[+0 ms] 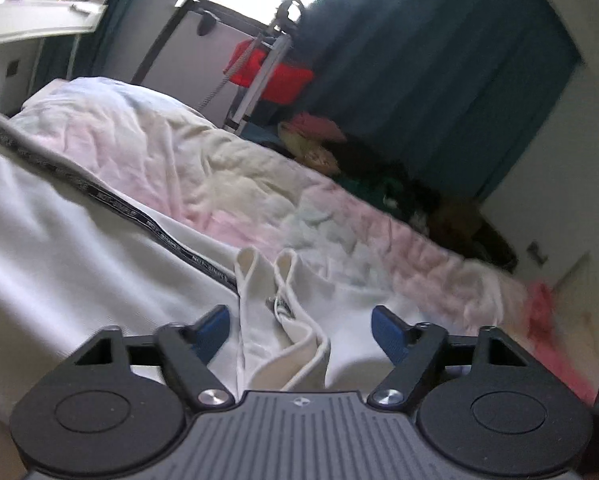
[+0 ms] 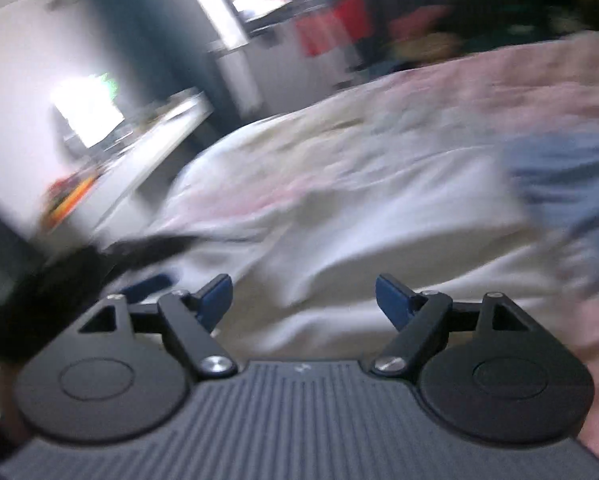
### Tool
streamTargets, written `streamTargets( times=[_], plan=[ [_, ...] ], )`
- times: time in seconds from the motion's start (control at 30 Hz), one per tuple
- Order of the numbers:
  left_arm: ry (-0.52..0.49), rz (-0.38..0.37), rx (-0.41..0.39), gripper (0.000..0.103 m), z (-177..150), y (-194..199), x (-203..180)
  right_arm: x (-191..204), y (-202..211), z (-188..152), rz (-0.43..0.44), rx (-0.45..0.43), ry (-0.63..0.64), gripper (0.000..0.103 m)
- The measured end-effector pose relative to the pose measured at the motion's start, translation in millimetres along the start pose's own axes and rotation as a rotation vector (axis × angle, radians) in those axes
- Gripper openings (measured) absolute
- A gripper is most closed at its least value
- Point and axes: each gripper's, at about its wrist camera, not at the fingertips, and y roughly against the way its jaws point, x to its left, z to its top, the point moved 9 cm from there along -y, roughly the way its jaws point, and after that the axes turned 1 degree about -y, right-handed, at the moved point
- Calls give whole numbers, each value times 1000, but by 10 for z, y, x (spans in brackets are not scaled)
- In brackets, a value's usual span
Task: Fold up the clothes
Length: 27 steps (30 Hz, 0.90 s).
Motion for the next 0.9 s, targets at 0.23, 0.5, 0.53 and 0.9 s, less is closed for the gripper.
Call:
streamTargets(
  times=[0.23, 0.5, 0.53, 0.9],
  plan=[
    [-143, 32, 108, 54, -317, -278, -149, -682, -180, -15, -146, -15, -169, 60],
    [-139, 79, 137, 16, -303, -371, -110, -676, -297, -106, -246, -21, -64, 22],
    [-94, 70, 150, 11, -288, -328, -111, -665, -288, -110, -251, -23, -53, 22],
    [292, -19, 353, 11, -570, -181, 180, -651, -242, -88, -292, -32, -28, 23]
  ],
)
